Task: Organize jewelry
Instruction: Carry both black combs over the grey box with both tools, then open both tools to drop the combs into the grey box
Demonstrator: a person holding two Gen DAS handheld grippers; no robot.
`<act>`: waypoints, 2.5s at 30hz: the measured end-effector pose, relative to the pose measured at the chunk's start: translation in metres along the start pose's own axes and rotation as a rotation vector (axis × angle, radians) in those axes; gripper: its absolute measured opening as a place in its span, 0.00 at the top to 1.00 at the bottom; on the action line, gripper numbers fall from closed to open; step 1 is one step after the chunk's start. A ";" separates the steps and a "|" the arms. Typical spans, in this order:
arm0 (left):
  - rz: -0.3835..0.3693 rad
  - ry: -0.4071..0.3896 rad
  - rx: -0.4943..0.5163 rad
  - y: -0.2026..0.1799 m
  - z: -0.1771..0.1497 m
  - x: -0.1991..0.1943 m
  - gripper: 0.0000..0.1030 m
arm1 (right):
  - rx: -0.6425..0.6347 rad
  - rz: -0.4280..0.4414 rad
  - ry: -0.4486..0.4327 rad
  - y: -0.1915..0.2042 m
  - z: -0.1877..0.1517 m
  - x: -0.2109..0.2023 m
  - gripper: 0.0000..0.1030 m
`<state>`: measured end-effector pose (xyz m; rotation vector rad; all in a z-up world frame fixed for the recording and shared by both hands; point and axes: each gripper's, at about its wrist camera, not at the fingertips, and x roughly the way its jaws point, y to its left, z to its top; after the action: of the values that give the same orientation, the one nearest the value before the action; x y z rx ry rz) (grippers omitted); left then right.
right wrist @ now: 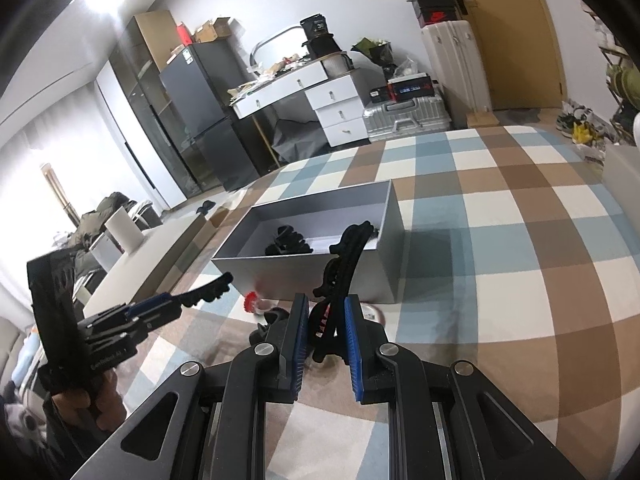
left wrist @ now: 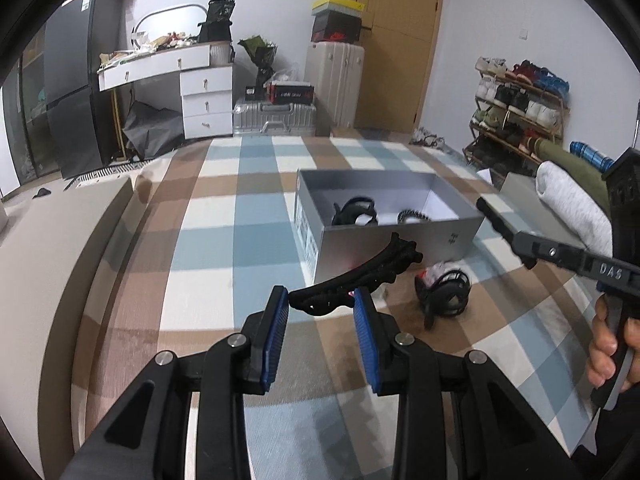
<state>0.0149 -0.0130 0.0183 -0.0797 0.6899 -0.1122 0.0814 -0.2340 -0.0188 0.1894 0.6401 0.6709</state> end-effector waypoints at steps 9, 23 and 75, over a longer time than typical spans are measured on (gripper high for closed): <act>-0.031 -0.046 -0.003 -0.006 0.019 0.013 0.73 | -0.030 0.013 -0.003 0.010 0.011 0.008 0.83; -0.041 -0.059 0.007 -0.014 0.042 0.043 0.73 | -0.024 0.009 -0.009 0.006 0.038 0.028 0.83; -0.074 -0.032 0.000 -0.020 0.042 0.055 0.61 | 0.098 -0.012 0.014 -0.006 0.050 0.065 0.65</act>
<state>0.0819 -0.0381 0.0178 -0.1067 0.6551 -0.1822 0.1542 -0.1961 -0.0133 0.2719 0.6877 0.6297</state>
